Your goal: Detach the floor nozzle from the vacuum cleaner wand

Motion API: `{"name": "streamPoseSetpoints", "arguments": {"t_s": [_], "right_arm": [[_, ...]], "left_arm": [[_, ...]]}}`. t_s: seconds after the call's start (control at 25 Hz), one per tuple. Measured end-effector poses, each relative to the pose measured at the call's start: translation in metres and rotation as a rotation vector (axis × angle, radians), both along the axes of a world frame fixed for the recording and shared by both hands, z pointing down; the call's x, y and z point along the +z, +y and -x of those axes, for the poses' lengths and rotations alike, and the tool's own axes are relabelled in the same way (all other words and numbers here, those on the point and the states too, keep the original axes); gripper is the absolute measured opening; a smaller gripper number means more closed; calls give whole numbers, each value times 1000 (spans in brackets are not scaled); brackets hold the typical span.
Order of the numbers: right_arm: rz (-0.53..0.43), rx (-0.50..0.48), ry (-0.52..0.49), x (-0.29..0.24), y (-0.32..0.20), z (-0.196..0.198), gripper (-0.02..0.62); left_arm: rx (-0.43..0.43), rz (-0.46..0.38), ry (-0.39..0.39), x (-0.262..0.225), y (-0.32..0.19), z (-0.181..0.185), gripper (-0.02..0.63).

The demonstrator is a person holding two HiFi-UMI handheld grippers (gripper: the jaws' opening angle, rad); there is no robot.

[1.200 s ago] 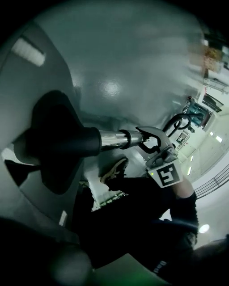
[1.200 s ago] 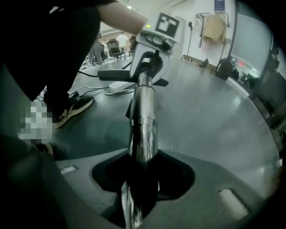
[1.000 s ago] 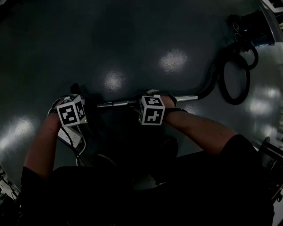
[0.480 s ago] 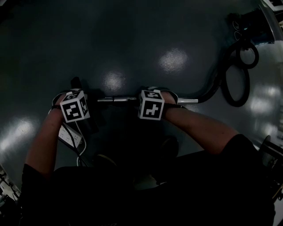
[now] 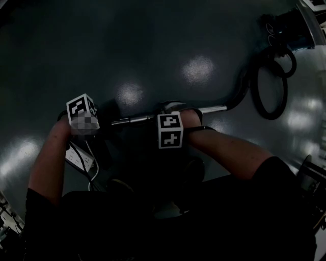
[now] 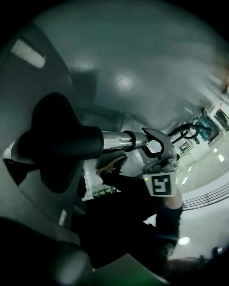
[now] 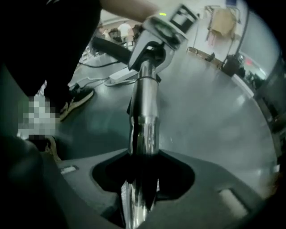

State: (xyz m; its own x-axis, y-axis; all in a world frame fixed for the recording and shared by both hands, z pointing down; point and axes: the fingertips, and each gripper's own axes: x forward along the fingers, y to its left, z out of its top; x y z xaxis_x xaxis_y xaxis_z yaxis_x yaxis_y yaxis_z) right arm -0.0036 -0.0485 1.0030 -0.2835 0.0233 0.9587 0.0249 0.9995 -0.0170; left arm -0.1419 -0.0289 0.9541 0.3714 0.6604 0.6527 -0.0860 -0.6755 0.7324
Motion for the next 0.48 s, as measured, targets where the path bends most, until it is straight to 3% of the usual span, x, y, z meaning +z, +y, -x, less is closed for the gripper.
{"name": "streamPoseSetpoints", "arguments": {"t_s": [0.2, 0.36, 0.4, 0.44, 0.48], "right_arm": [[187, 85, -41, -1, -2, -6, 139], [257, 126, -45, 0, -13, -11, 137], [255, 133, -45, 1, -16, -12, 137], [248, 139, -47, 1, -19, -12, 137], [238, 144, -51, 2, -20, -11, 137]], "left_arm": [[149, -544, -28, 14, -33, -6, 138], [333, -1099, -46, 12, -81, -13, 138], [361, -1188, -50, 13, -89, -14, 138], [370, -1225, -50, 14, -93, -14, 137], [359, -1206, -44, 17, -93, -13, 137]]}}
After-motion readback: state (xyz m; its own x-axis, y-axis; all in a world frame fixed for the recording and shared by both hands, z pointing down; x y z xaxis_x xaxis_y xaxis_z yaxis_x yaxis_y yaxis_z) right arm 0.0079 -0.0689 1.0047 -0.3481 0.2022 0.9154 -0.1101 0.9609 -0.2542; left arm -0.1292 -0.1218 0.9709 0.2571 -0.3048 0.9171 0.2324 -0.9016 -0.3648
